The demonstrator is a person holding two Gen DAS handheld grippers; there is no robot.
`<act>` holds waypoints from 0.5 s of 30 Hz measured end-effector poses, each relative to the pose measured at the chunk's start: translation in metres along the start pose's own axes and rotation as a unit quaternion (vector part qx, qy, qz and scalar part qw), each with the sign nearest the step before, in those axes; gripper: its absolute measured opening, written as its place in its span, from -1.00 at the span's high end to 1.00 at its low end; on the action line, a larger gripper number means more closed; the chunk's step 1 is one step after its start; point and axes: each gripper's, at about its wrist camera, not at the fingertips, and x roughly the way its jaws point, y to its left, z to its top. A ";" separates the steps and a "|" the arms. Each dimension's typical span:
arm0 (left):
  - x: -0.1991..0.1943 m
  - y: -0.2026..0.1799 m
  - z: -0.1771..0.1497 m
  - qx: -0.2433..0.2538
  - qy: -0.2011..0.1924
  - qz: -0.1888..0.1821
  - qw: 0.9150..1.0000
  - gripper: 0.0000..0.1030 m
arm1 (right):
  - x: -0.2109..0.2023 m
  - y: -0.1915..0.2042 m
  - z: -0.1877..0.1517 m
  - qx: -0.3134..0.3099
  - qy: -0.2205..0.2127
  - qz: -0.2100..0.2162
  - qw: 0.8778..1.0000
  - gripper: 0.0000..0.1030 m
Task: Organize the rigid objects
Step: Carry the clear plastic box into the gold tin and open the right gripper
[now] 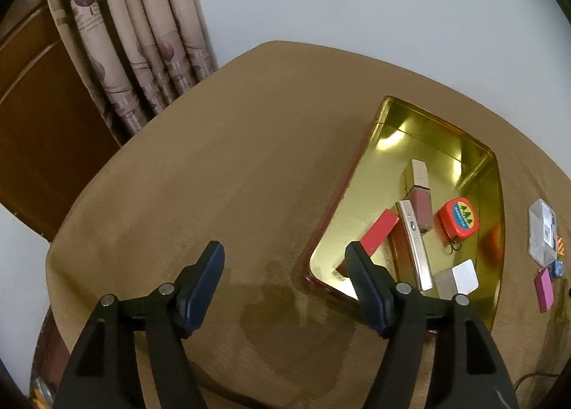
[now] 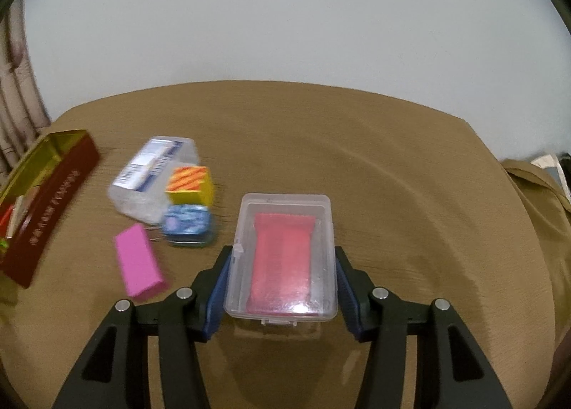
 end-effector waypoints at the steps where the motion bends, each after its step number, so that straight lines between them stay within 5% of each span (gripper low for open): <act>1: 0.000 0.001 0.000 -0.004 0.000 0.001 1.000 -0.32 | -0.002 0.005 0.002 -0.005 -0.003 0.007 1.000 -0.05; 15: 0.000 0.025 0.006 -0.060 -0.001 0.012 0.998 -0.41 | -0.027 0.131 0.021 -0.121 -0.025 0.129 0.984 -0.05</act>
